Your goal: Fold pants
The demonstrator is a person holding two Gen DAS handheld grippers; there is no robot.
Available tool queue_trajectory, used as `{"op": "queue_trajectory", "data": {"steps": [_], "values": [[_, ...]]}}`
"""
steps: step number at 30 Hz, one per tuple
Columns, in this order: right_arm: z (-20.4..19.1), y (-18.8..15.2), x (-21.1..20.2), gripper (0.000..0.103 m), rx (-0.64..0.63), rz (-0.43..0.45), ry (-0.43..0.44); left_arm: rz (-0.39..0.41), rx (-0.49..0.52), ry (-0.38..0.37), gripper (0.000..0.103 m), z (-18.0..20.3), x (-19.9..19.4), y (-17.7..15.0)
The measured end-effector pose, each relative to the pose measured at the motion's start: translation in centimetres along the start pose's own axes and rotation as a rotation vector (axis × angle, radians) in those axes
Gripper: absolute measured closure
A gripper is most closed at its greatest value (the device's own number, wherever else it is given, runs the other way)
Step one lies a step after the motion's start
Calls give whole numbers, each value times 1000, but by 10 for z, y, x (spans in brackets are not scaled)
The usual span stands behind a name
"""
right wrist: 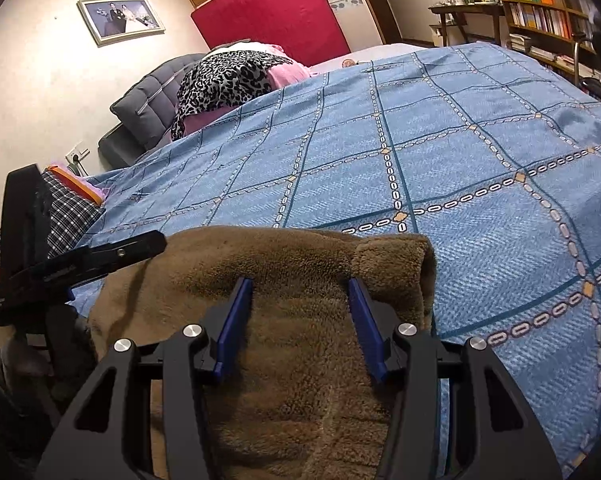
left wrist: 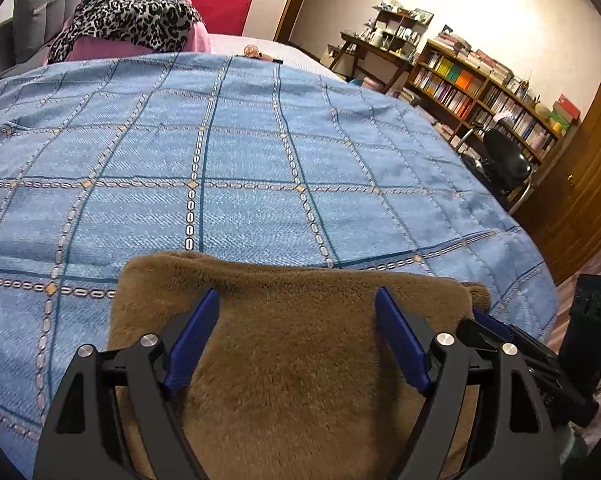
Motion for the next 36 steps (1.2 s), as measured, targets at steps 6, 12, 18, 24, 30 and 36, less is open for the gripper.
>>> {"op": "queue_trajectory", "data": {"steps": [6,12,18,24,30,36], "values": [[-7,-8,-36,42,12,42,12,-9,-7,4,20,-3,-27,-15],[4,-29,-56,29,42,40,-15,-41,-59,-3,18,-21,-40,-39],[23,-43,-53,24,120,-4,-1,-74,-113,24,17,-44,-40,-55],[28,-50,-45,11,152,-44,44,-124,-165,-23,15,-62,-35,-67],[39,-53,-27,11,209,-98,130,-160,-174,-68,11,-68,-26,-73],[44,-53,-8,11,248,-155,217,-189,-174,-124,8,-71,-17,-76]]}}
Point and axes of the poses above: each gripper's, at about its wrist camera, not at the fingertips, and x roughly the way its jaws point, z to its right, y to its top, the point moved 6 cm from there along x, roughly the way its jaws point, and after that the axes turned 15 degrees about -z, right-handed, at the moved point
